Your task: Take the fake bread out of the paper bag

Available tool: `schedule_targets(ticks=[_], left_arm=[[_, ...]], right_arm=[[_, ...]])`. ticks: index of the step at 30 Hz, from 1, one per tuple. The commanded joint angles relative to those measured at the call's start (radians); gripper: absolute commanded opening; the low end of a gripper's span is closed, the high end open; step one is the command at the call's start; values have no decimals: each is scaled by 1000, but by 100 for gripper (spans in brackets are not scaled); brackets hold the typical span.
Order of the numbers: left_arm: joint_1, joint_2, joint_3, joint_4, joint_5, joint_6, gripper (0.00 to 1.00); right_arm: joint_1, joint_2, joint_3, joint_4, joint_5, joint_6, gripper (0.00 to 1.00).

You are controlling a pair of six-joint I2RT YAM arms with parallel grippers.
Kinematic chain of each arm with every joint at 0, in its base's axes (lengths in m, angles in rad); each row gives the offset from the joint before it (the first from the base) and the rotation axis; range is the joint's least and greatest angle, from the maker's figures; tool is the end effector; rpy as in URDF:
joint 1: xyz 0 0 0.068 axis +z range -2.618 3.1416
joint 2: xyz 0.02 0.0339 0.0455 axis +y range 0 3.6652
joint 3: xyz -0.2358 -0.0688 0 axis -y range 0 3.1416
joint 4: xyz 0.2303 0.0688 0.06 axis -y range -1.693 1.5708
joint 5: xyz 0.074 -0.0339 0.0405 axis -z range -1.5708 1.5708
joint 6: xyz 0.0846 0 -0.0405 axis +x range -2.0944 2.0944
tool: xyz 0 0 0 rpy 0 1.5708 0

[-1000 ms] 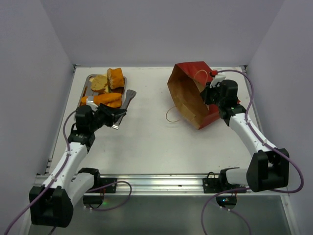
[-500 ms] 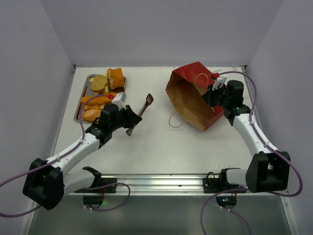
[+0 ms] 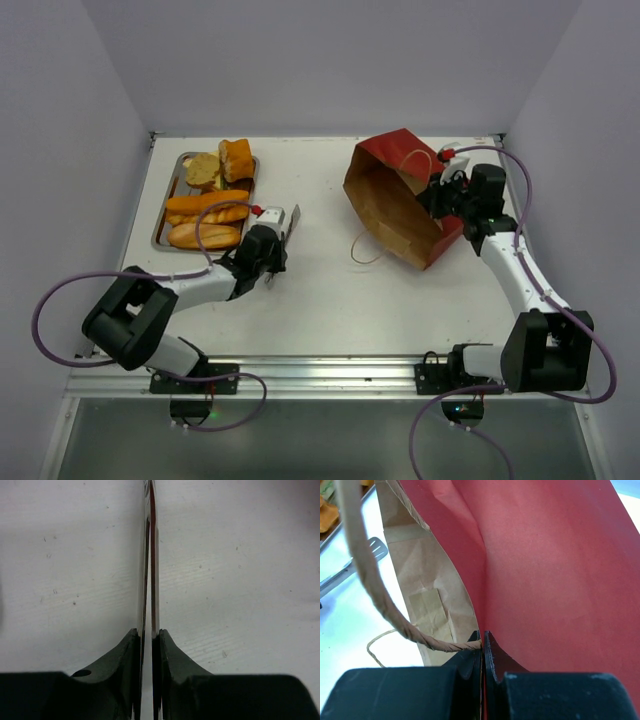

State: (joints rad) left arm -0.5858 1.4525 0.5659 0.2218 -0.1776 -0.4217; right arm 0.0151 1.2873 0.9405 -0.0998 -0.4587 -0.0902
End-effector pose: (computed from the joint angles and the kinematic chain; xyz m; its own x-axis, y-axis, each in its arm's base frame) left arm 0.2649 -0.1578 0.1101 -0.6443 -0.0560 -0.7627 0.1804 0.9581 -0.2227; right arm 0.3256 0.0424 0.2533 -0.3929 -0.0867 -0.9155 -0.4501 0.8863 0.1092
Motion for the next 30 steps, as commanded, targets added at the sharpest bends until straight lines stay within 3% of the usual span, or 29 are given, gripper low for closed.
schedule_targets(ticks=[1, 6, 9, 11, 13, 15, 16, 20, 30], left_arm=[[-11, 40, 45, 62, -98, 40, 29], [-11, 66, 37, 65, -82, 34, 45], [-9, 71, 29, 70, -62, 35, 48], [-9, 66, 20, 71, -60, 37, 62], [-9, 51, 8, 77, -51, 40, 64], [-9, 33, 3, 74, -46, 37, 76], [-9, 26, 2, 73, -40, 38, 90], [-11, -29, 6, 44, -10, 43, 100], [-9, -306, 26, -85, -7, 69, 99]], right_arm=[[-9, -17, 32, 12, -38, -8, 1], [-10, -26, 99, -34, 7, 50, 0], [-9, -22, 205, -118, 32, 117, 0], [-10, -14, 297, -188, 64, 151, 0], [-10, 3, 365, -236, 78, 199, 0], [-10, 15, 455, -288, 123, 295, 0], [-10, 21, 502, -305, 188, 340, 0], [-10, 46, 547, -359, 288, 480, 0], [-55, 196, 420, -371, 285, 509, 0]])
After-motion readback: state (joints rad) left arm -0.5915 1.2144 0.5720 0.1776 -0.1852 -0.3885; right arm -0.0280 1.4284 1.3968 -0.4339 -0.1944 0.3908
